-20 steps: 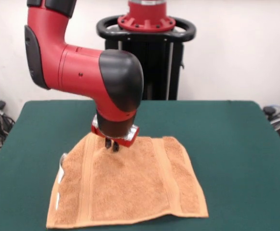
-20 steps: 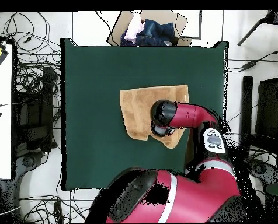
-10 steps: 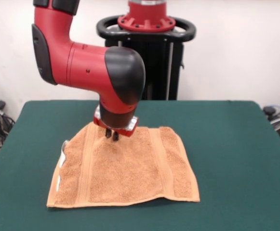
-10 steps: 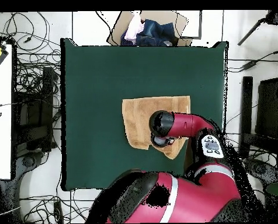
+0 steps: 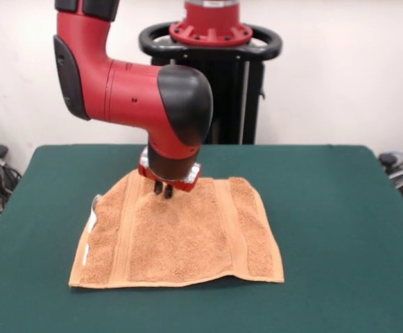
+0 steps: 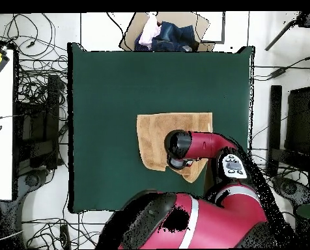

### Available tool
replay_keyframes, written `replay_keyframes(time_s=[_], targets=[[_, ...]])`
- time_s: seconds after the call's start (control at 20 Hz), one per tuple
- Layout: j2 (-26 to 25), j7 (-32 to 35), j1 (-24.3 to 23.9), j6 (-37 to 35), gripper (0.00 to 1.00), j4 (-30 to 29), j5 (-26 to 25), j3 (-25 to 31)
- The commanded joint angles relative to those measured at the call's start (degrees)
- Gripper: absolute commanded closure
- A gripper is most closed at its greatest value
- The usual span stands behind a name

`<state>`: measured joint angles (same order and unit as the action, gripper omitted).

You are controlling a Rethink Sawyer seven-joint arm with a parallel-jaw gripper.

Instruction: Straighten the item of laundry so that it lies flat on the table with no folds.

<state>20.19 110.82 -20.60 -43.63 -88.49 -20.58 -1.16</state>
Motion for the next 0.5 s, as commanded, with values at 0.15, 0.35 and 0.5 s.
replay_keyframes(time_s=[0.15, 0.35, 0.5], targets=[[-2.69, 2.76, -0.08, 2.60, 1.00, -4.15, -3.29, -0.81], [-3.12, 2.47, -0.36, 3.11, 1.00, -3.55, -3.47, -0.63], [-3.13, 2.40, -0.40, 3.25, 1.00, -3.25, -3.46, -0.52]])
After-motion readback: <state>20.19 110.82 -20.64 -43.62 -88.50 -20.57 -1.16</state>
